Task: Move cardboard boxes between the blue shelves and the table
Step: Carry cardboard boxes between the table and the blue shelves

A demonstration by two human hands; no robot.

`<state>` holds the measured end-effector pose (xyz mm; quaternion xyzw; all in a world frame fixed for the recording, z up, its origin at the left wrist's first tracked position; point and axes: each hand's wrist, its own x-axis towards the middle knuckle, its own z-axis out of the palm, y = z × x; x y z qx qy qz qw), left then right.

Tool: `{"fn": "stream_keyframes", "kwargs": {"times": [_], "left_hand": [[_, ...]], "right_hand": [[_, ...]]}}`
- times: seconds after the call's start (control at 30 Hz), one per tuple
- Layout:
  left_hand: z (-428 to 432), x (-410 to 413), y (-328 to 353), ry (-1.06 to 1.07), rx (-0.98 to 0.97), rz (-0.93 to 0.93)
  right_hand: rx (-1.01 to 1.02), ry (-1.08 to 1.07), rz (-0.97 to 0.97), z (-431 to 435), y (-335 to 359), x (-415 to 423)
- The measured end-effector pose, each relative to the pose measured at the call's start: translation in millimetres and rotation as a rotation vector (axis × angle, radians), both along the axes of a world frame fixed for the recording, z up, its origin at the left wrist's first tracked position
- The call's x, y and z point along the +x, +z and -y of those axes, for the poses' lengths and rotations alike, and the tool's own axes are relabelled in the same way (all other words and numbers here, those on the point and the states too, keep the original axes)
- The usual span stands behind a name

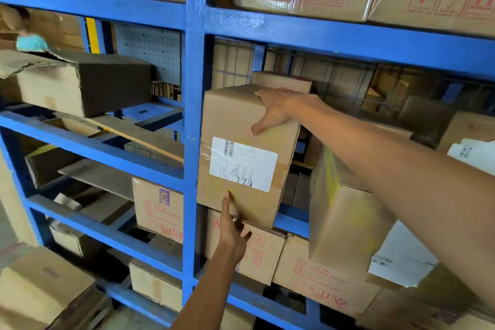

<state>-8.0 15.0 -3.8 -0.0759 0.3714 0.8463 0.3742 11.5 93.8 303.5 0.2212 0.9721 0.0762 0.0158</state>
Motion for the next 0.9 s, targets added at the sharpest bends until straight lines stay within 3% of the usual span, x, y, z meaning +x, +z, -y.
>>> {"fn": "stream_keyframes", "kwargs": {"times": [0.33, 0.6, 0.9], "left_hand": [[-32, 7, 11, 0.039, 0.505, 0.150], [-5, 43, 17, 0.006, 0.535, 0.067], [84, 104, 32, -0.005, 0.515, -0.034]], "right_hand": [[-0.029, 0.066, 0.022, -21, -4, -19], [-0.043, 0.084, -0.002, 2, 3, 19], [-0.117, 0.095, -0.083, 80, 17, 101]]}}
